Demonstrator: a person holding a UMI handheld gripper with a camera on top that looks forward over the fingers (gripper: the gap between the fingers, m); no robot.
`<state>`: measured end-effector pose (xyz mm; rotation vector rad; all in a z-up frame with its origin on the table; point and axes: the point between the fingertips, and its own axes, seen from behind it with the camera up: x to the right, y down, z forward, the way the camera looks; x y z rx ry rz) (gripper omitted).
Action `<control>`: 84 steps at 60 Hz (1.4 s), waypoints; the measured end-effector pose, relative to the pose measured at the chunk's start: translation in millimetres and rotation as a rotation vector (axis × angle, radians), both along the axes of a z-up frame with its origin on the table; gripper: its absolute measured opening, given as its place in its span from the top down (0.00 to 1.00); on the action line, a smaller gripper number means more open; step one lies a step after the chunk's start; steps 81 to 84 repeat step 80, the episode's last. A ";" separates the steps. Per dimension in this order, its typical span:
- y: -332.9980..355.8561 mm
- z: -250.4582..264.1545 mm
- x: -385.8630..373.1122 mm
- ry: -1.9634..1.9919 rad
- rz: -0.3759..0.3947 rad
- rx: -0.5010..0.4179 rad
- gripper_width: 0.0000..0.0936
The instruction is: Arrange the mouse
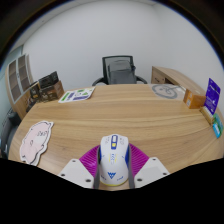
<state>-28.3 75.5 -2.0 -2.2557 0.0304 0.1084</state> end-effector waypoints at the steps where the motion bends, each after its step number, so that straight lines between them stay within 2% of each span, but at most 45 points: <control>1: 1.5 4.7 -9.2 0.012 0.003 0.006 0.58; 11: 26.1 43.2 -140.3 0.083 0.065 0.048 0.58; 19: 43.9 40.6 -245.8 0.070 0.111 0.042 0.58; 27: 51.7 16.7 -305.9 0.026 0.081 -0.004 0.58; 33: 49.0 -7.1 -317.5 -0.019 0.021 -0.061 0.58; 41: 50.5 -7.4 -316.7 -0.065 -0.005 -0.034 0.54; 47: 48.0 -8.7 -316.7 -0.050 0.008 -0.073 0.41; 50: 38.6 -6.0 -315.9 -0.023 -0.010 -0.121 0.26; 52: 38.5 7.9 -318.4 0.007 -0.025 -0.092 0.15; 54: 37.4 23.4 -321.7 0.035 -0.025 -0.045 0.09; 61: 9.9 66.3 -323.1 0.081 -0.050 0.018 0.10; 69: -50.8 109.6 -318.7 0.114 -0.026 0.073 0.11; 80: -168.7 146.2 -284.9 0.135 0.024 0.118 0.11; 84: -168.7 146.2 -284.9 0.135 0.024 0.118 0.11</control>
